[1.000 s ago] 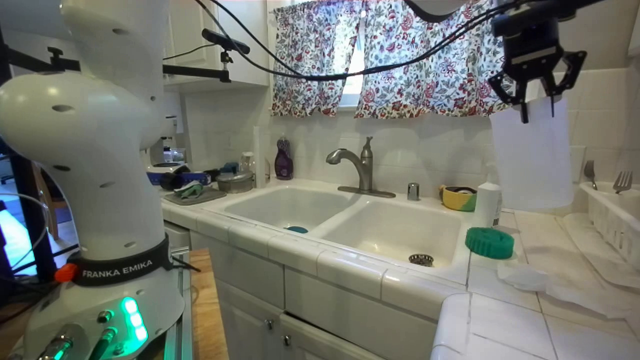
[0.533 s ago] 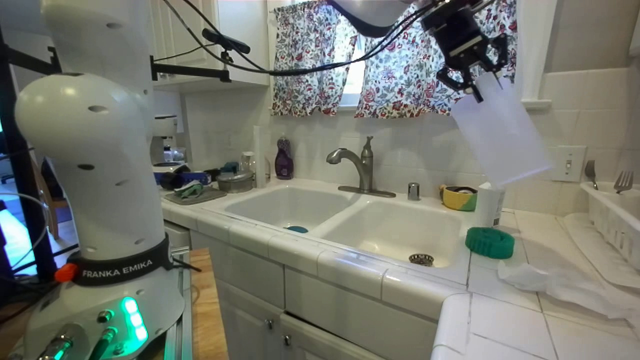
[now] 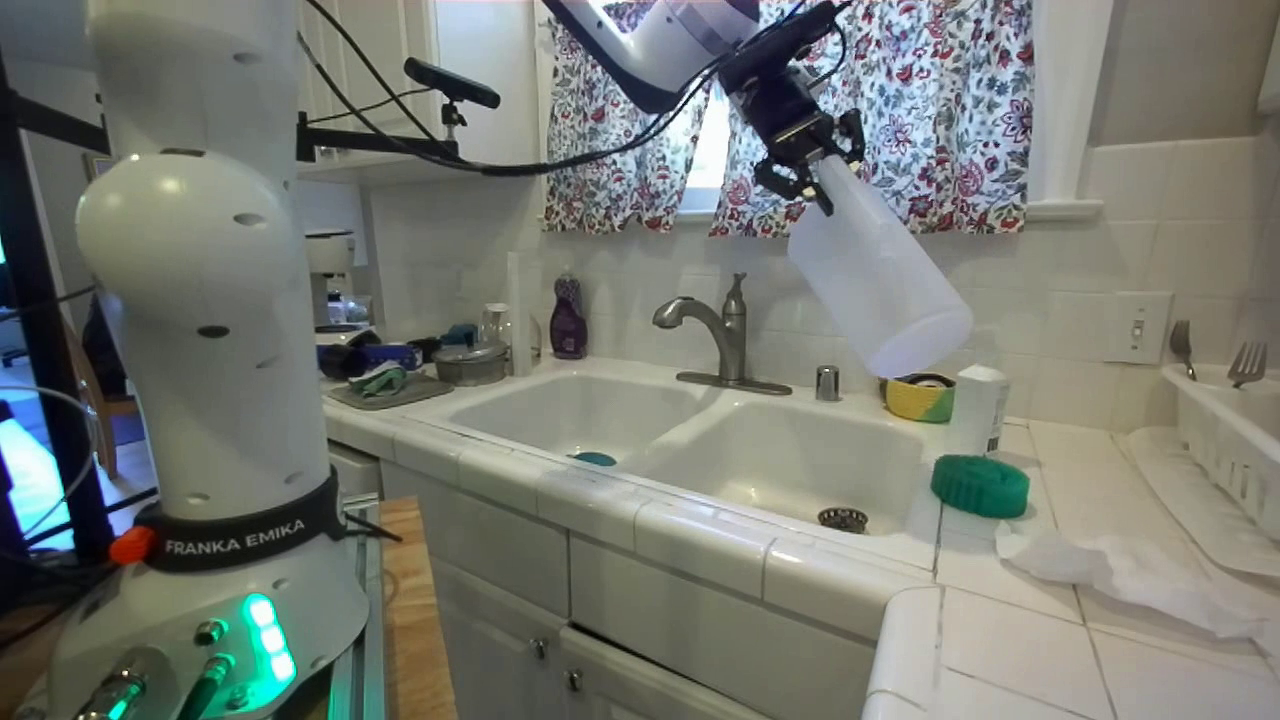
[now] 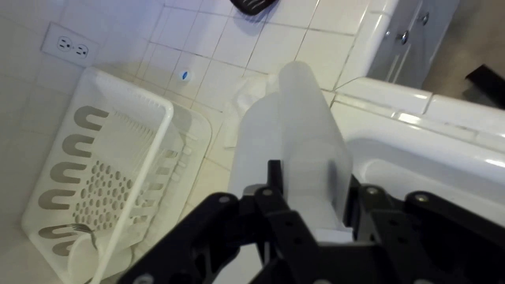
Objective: Pour out the contents from the jar into the right sink
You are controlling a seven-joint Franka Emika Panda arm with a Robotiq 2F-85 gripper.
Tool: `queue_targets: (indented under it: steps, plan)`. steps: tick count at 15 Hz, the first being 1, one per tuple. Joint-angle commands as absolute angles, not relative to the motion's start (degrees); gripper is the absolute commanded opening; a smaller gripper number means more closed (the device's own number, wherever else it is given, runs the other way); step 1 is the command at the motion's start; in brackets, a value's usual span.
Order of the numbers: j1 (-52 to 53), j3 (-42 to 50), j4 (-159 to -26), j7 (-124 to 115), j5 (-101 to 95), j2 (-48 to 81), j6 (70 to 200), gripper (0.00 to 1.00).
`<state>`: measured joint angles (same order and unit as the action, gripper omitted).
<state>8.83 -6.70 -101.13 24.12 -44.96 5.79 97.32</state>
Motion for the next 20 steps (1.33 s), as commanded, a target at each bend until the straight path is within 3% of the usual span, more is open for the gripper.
queue_targets:
  steps: [1,2,3,13,14,20]
  plan:
    - [10.56,-8.8,-97.8,29.52,-47.34,9.01,88.57,0.09]
    - [10.75,-9.05,-96.91,30.01,-47.57,10.0,87.6,0.09]
    - [10.13,-9.04,-100.13,27.2,-45.39,7.5,90.62,0.34]
    - [10.29,-9.24,-98.26,28.6,-45.97,9.54,89.17,0.34]
    - [10.29,-9.24,-98.25,28.61,-45.97,9.54,89.16,0.09]
    - [11.25,-9.15,-94.53,34.61,-51.78,10.81,79.39,0.09]
